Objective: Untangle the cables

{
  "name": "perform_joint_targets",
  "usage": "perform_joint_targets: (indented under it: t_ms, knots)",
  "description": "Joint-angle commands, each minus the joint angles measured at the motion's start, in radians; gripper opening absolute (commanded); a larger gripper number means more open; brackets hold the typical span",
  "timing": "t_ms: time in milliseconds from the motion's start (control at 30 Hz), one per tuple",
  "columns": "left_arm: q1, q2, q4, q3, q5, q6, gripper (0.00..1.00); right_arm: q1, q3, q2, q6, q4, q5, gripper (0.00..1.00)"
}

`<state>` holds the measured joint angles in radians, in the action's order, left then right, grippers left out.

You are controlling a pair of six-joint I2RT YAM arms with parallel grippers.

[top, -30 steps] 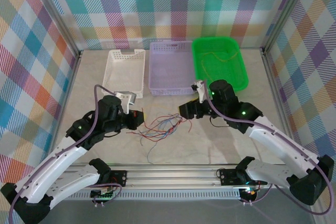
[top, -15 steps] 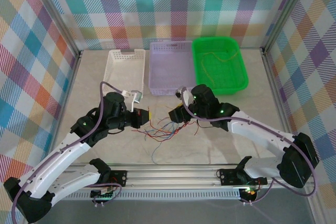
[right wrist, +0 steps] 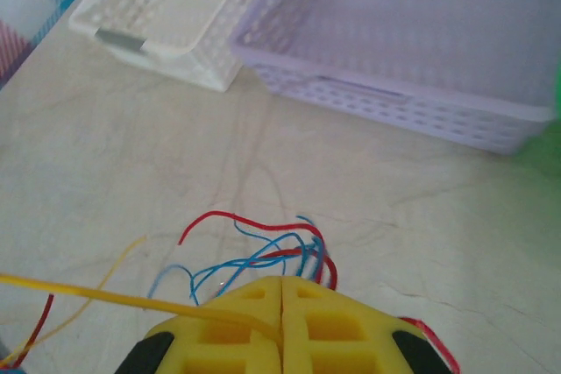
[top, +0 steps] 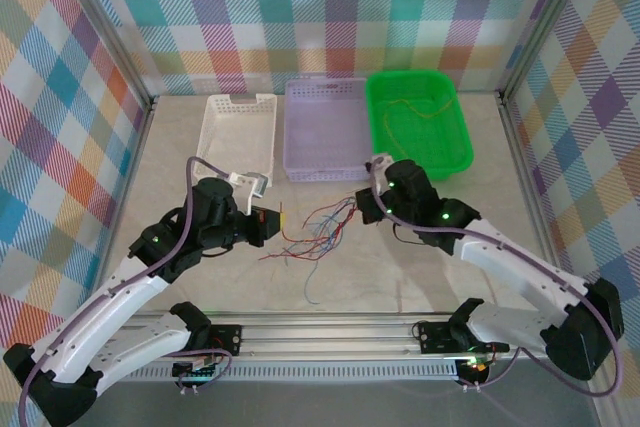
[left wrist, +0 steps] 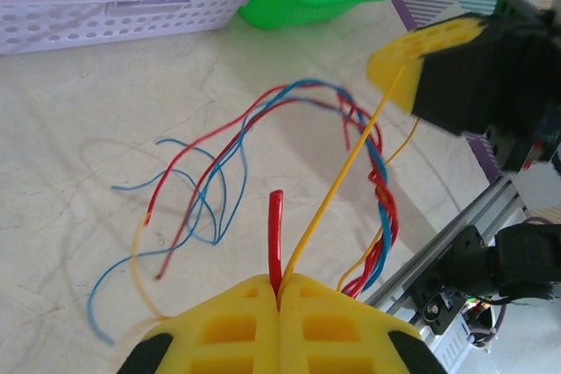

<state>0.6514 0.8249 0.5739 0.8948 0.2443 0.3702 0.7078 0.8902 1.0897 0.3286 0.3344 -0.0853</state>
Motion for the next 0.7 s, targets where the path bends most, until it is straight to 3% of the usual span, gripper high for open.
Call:
perform_joint_targets:
  t_ms: [0, 100, 200, 333, 533, 667]
  knots:
    - [-0.009, -0.029, 0.04, -0.029, -0.025, 0.025, 0.08, -0.047, -0.022, -0.069, 0.077, 0.068, -0.062, 0.0]
    - [-0.008, -0.026, -0.023, -0.066, 0.017, 0.066, 0.23, -0.047, 0.004, -0.109, 0.09, 0.067, -0.016, 0.0]
    - [-0.01, -0.019, -0.063, -0.096, 0.034, 0.092, 0.3, -0.047, 0.049, -0.136, 0.1, 0.099, -0.015, 0.0]
    - [-0.009, -0.02, -0.128, -0.146, 0.061, 0.138, 0.47, -0.047, 0.108, -0.148, 0.111, 0.138, 0.009, 0.0]
    - [0.001, 0.006, -0.36, -0.272, 0.173, 0.255, 0.59, -0.047, 0.168, -0.149, 0.135, 0.155, 0.059, 0.0]
    - [0.063, 0.034, -0.504, -0.322, 0.192, 0.298, 0.69, -0.047, 0.189, -0.151, 0.153, 0.137, 0.109, 0.0]
